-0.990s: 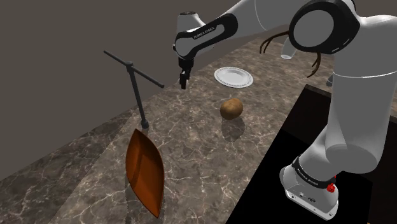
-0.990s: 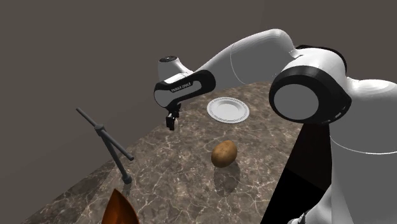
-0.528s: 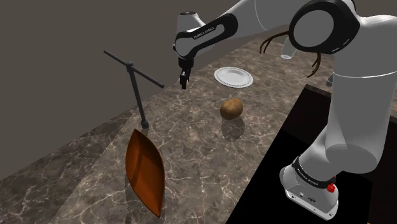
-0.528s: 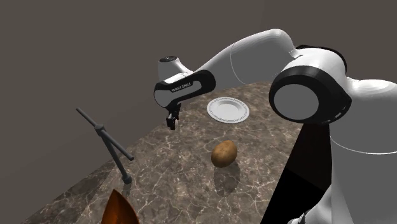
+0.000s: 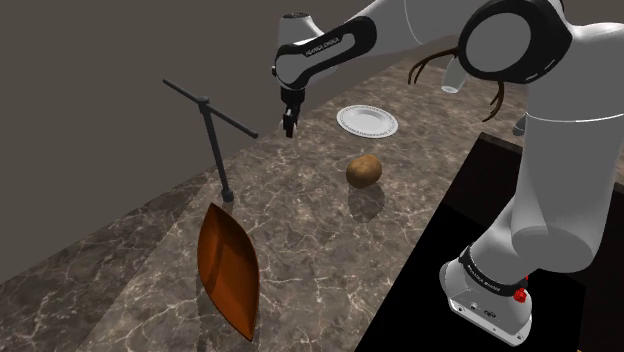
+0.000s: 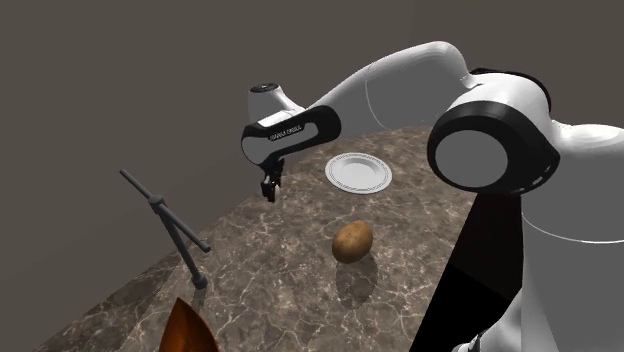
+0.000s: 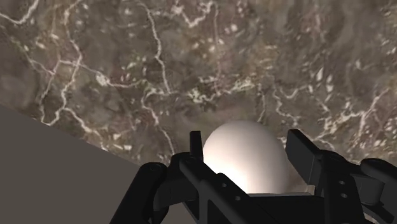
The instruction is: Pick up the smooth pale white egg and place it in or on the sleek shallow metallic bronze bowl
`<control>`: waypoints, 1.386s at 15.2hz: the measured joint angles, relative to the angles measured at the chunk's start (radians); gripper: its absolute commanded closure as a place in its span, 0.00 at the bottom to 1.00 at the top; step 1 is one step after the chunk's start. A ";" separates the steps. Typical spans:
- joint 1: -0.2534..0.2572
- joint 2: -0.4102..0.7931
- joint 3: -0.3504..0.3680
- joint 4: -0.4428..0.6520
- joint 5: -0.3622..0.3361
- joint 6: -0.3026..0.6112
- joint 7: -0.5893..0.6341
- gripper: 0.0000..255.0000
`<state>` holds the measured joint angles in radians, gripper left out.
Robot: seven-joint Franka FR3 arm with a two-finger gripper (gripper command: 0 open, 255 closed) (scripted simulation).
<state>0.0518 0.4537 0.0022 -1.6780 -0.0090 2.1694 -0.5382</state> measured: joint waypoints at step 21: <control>0.000 -0.079 0.000 0.161 0.001 -0.239 -0.001 1.00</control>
<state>0.0523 0.3745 0.0026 -1.5172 -0.0082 1.9300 -0.5394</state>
